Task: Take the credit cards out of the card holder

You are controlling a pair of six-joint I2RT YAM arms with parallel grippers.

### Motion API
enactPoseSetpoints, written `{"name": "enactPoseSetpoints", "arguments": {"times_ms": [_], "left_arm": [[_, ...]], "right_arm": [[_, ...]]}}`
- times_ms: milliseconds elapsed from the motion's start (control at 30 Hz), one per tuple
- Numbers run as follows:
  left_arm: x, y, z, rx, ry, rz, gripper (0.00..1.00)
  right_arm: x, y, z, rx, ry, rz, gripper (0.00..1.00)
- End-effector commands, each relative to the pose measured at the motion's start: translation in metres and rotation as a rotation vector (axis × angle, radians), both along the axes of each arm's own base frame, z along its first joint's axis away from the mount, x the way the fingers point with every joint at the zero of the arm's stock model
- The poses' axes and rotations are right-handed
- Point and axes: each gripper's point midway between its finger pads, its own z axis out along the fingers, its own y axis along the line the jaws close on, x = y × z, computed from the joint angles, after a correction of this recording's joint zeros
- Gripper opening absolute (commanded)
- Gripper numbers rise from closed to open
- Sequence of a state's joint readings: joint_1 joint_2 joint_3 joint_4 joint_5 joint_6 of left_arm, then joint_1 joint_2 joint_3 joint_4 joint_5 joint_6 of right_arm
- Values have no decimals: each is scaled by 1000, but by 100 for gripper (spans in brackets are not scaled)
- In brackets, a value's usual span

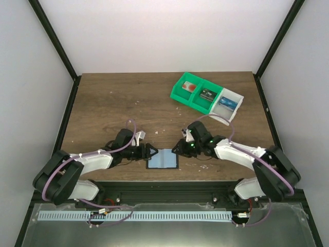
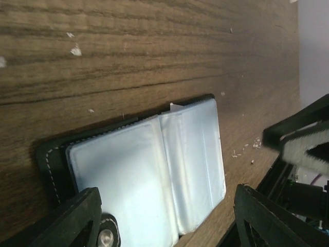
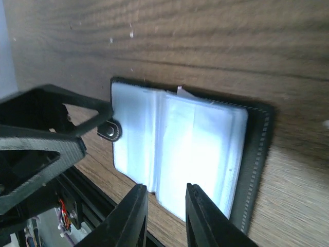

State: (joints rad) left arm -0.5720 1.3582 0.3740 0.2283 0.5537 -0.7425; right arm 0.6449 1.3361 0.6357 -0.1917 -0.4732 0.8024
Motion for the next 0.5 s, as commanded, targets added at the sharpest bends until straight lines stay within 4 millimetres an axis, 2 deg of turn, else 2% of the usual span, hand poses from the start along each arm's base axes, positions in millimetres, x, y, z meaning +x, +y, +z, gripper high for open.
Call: {"name": "enactPoseSetpoints", "arguments": {"times_ms": [0, 100, 367, 467], "left_arm": [[8, 7, 0, 76, -45, 13, 71], [6, 11, -4, 98, -47, 15, 68], [-1, 6, -11, 57, -15, -6, 55], [-5, 1, -11, 13, 4, -20, 47]], "right_arm": [[-2, 33, -6, 44, 12, 44, 22], [-6, 38, -18, 27, 35, 57, 21], [-13, 26, -46, -37, 71, 41, 20], [-16, 23, -54, -53, 82, 38, 20]]}}
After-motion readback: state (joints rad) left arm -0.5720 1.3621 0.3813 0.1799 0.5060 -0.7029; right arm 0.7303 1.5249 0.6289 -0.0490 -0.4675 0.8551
